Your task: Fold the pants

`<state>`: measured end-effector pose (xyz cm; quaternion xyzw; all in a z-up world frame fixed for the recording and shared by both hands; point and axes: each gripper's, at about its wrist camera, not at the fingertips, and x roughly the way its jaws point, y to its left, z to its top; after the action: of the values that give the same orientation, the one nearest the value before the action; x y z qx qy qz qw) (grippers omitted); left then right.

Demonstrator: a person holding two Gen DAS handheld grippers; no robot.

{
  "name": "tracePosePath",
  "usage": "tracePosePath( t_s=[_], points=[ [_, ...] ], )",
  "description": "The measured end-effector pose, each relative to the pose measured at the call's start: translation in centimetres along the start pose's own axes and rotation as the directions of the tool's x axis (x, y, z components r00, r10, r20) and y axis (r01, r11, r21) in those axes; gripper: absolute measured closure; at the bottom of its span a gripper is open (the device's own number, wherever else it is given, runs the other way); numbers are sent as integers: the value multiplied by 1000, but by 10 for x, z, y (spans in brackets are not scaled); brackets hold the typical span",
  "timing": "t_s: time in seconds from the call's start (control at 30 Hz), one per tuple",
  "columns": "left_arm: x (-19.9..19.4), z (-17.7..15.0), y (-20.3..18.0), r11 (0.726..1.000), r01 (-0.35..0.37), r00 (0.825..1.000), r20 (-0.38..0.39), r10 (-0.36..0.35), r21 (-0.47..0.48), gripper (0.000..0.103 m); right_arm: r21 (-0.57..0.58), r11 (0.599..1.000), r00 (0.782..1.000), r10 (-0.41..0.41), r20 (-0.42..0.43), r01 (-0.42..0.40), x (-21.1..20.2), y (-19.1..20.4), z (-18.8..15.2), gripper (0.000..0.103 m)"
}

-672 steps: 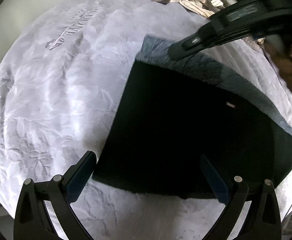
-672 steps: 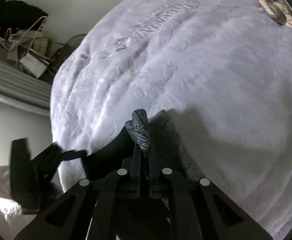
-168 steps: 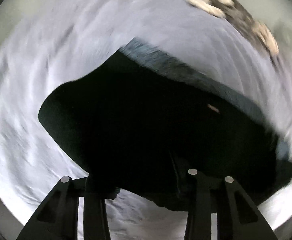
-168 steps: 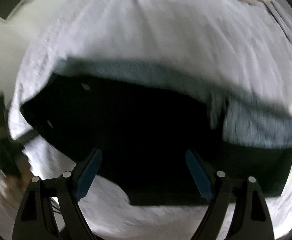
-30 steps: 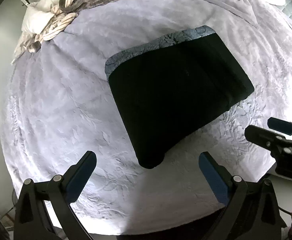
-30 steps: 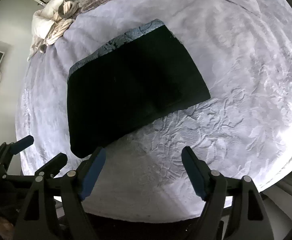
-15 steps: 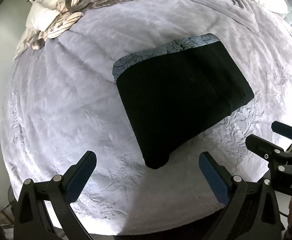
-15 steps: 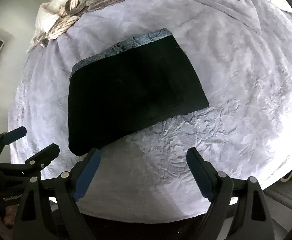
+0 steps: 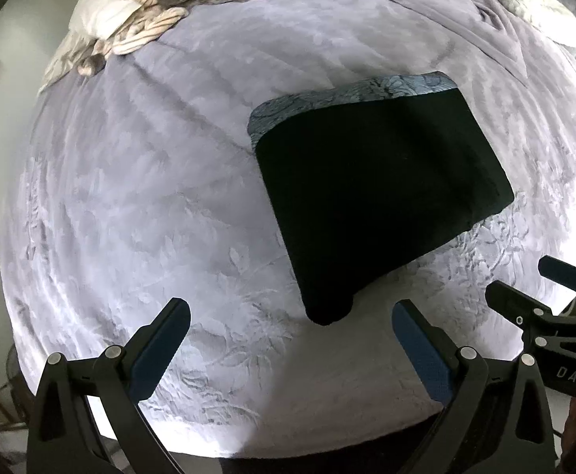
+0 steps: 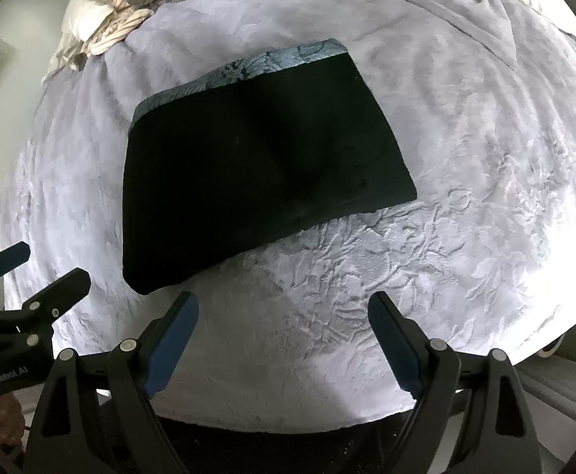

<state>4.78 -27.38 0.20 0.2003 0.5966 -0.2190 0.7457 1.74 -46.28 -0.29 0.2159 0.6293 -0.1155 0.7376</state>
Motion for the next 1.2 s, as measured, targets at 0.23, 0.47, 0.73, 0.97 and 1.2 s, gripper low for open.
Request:
tracePosePath(
  t_s=[0.23,0.47,0.73,0.97,1.2],
  points=[
    [2,-2,5,1000,6,1000,-9,-7,-26,0,-23,1000,1000,-14,-12,13,1,5,1,13],
    [8,-5,9,999,10,999,-34,-12,-39,0,-26,999,1000,-18,-23,18,4,4,1,13],
    [29,-8,5,999,-2,996,-87,-2,-41,0,-18,999,998,-35,-52,34,13,-11,1,13],
    [49,2,9,996,-19,993,-122,8,-90,0,-24,998,995,-57,-81,55,26,-32,15,13],
    [65,18,10,988,-17,992,-125,-3,-156,0,-53,996,992,-73,-98,68,37,-47,40,13]
  ],
)
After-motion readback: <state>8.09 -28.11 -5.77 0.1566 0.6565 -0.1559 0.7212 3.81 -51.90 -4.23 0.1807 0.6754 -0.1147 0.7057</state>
